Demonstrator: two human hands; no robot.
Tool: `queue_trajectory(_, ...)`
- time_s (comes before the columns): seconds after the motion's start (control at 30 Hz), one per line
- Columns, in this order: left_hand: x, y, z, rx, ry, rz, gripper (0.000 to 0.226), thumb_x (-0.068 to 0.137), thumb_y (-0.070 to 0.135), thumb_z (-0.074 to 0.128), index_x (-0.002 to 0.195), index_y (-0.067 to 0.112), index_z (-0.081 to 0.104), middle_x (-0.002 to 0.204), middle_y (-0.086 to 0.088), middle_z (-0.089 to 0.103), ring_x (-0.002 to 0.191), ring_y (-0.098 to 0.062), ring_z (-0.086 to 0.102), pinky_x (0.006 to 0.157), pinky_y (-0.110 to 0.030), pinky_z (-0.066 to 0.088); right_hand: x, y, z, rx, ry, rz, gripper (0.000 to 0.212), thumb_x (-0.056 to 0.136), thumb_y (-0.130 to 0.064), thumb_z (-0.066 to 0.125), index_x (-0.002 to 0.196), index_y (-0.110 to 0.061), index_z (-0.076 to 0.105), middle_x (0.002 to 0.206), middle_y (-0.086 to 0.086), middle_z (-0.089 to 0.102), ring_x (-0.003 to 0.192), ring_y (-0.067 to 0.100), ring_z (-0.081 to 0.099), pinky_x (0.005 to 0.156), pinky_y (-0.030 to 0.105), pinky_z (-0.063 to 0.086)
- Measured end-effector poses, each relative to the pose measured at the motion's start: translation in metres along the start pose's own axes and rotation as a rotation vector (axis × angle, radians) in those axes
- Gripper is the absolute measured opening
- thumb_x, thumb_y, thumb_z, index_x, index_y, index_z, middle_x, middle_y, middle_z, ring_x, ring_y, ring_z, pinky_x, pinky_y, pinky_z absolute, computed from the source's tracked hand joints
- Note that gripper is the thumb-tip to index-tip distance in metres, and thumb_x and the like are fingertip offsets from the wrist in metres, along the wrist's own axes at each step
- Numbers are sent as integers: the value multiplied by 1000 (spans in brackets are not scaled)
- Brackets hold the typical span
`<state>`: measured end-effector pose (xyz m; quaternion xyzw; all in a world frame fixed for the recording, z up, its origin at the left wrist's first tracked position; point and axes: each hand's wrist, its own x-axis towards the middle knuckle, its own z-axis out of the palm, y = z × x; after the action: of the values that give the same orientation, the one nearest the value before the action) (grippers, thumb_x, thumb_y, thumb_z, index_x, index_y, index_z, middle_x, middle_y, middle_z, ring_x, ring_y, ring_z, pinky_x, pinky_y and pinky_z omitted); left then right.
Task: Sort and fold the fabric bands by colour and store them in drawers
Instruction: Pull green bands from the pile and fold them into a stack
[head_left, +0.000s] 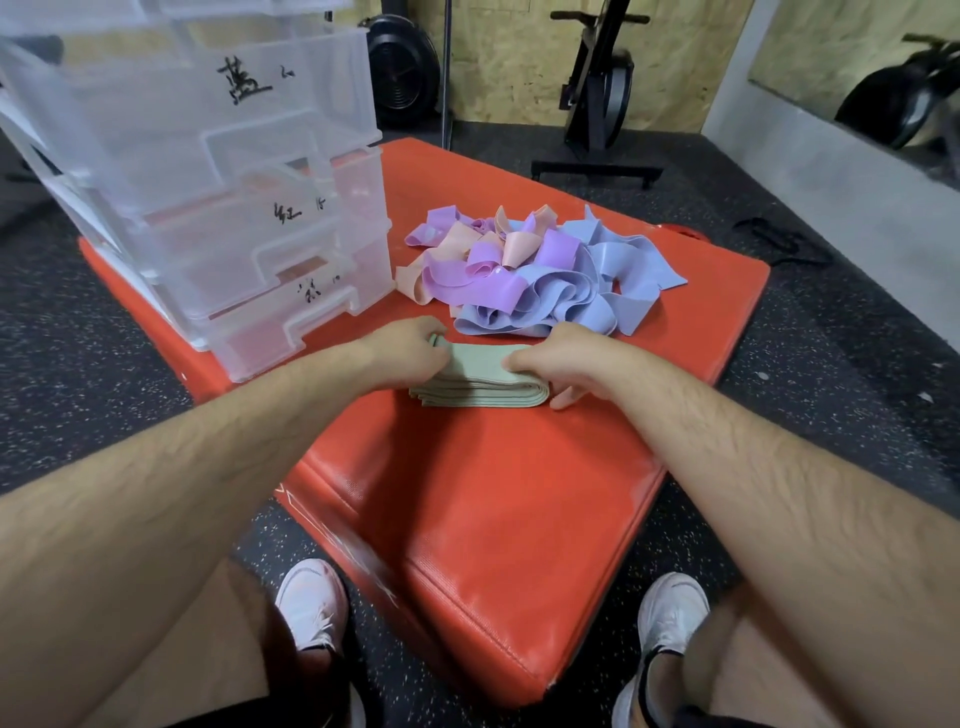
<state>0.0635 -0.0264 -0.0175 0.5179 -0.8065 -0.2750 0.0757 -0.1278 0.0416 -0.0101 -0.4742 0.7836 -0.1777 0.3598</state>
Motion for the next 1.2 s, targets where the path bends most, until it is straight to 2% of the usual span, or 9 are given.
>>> queue_trajectory(0.1, 1, -2, -7, -20, -54, -9, 24, 88, 21, 50, 105, 17, 66, 99, -1, 70, 85, -19, 63, 72, -27, 51, 2, 6, 1, 59, -48, -28, 21, 84, -36, 71, 90, -17, 65, 83, -2, 66, 73, 12, 63, 69, 29, 60)
queue_trajectory(0.2, 3, -5, -12, 180, -39, 64, 25, 79, 36, 52, 98, 25, 63, 97, 4, 62, 93, -22, 61, 81, -34, 52, 6, 12, -1, 27, -61, -55, 42, 75, -44, 78, 94, -9, 66, 92, 1, 70, 77, 18, 71, 74, 32, 63)
queue_trajectory(0.4, -1, 3, 18, 502, -32, 471, 77, 74, 71, 41, 133, 22, 45, 129, 0, 56, 117, -25, 55, 94, -42, 45, -9, 19, -5, -168, -78, -245, 46, 76, -41, 81, 108, -16, 59, 95, -3, 65, 78, 13, 59, 74, 32, 51)
queue_trajectory(0.5, 2, -4, 26, 662, -12, 513, 102, 77, 85, 35, 154, 20, 19, 148, -2, 44, 130, -25, 48, 104, -40, 39, -11, 24, -2, -204, -79, -339, 45, 75, -36, 82, 106, -22, 51, 99, -1, 64, 78, 13, 57, 72, 34, 51)
queue_trajectory(0.63, 2, -8, 25, 790, 103, 594, 95, 74, 86, 24, 145, 23, 32, 137, 0, 45, 118, -22, 49, 96, -38, 37, -13, 31, -2, -208, -64, -419, 48, 72, -34, 84, 102, -24, 47, 102, 0, 64, 82, 15, 60, 79, 43, 53)
queue_trajectory(0.77, -10, -5, 34, 869, 132, 594, 93, 87, 77, 28, 155, 15, 18, 138, -1, 46, 122, -24, 44, 97, -36, 33, -17, 36, -1, -266, -31, -568, 68, 73, -35, 84, 126, -30, 42, 117, -6, 61, 105, 13, 61, 92, 34, 51)
queue_trajectory(0.83, -14, -6, 37, 861, 215, 633, 92, 87, 74, 22, 155, 12, 21, 126, -2, 54, 112, -25, 48, 90, -36, 37, -20, 39, 1, -307, -1, -666, 64, 74, -34, 82, 122, -38, 41, 121, -9, 59, 110, 10, 57, 93, 30, 48)
queue_trajectory(1.03, -14, -11, 42, 834, 373, 748, 88, 85, 71, 28, 140, 6, 50, 104, -3, 61, 92, -26, 56, 75, -35, 45, -20, 48, -1, -356, 44, -710, 43, 77, -38, 83, 101, -31, 48, 100, -17, 50, 81, -12, 48, 68, 13, 34)
queue_trajectory(1.2, -18, -7, 36, 828, 299, 692, 90, 85, 75, 30, 147, 10, 42, 116, -3, 58, 103, -26, 53, 82, -37, 42, -15, 49, 1, -500, 34, -746, 36, 81, -46, 77, 100, -27, 53, 105, -7, 52, 94, 12, 52, 85, 32, 46)
